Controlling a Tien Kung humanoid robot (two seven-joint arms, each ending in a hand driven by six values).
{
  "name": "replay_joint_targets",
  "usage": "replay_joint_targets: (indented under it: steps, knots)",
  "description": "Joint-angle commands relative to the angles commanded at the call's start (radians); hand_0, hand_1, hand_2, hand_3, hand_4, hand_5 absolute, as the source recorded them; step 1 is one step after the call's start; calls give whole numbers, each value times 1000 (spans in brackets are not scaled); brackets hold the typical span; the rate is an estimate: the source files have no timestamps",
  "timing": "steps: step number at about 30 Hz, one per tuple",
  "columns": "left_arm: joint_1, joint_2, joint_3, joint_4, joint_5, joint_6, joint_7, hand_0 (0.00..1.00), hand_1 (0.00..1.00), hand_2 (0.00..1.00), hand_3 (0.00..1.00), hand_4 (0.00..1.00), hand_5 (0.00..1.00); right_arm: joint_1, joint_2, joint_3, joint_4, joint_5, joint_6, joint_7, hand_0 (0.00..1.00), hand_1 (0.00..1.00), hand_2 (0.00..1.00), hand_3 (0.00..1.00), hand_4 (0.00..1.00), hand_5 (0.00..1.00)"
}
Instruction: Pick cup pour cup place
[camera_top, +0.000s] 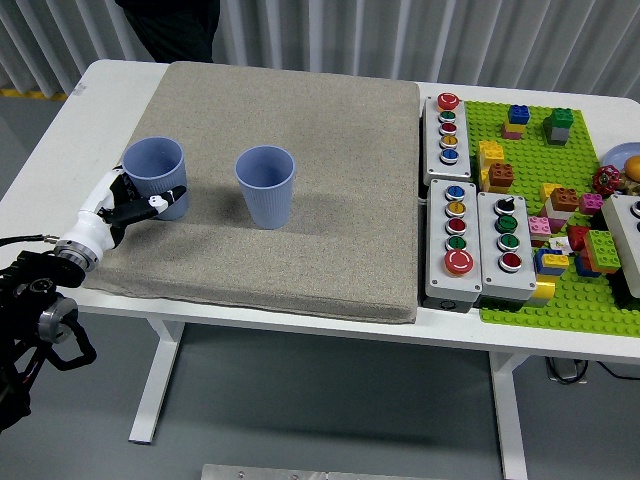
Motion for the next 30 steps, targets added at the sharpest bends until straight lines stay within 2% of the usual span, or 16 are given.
replay_joint_targets:
  steps: [10,11,16,17,22,23,28,29,30]
  knots:
    - [4,-4,3,-2,-1,15,-3,998,998,998,998,846,80,-5,0,3,0,-9,2,-2,720,681,673,632,131,400]
    - [4,-4,3,-2,0,15,-3,998,939,998,998,845,84,-5,0,4,0,-10,2,-2,720,681,673,632,131,399]
    - [3,-5,5,-1,7,11,4,998,939,998,998,845,84,-4,0,3,0,-10,3,-3,720,681,673,632,131,399]
    - [4,-6,5,-1,9,11,6,931,863,944,968,841,86,-4,0,3,0,-10,3,-3,720,681,673,631,131,398]
    - [2,-12,7,1,13,20,5,931,863,944,968,841,86,-2,0,3,0,-10,4,-3,720,681,673,631,131,398]
    - [0,-17,7,1,16,25,4,900,823,884,852,839,94,-1,0,4,0,-10,4,-3,721,681,673,631,131,396]
    - [-5,-35,10,4,22,41,-2,900,823,884,852,839,94,0,0,5,0,-12,5,-4,721,681,673,631,131,396]
    - [-5,-35,11,4,22,43,-3,783,743,787,729,816,80,0,1,6,0,-12,5,-4,721,681,673,631,130,390]
    - [-5,-36,11,4,22,46,-3,783,743,787,729,816,80,0,1,6,0,-13,5,-4,721,681,673,631,130,390]
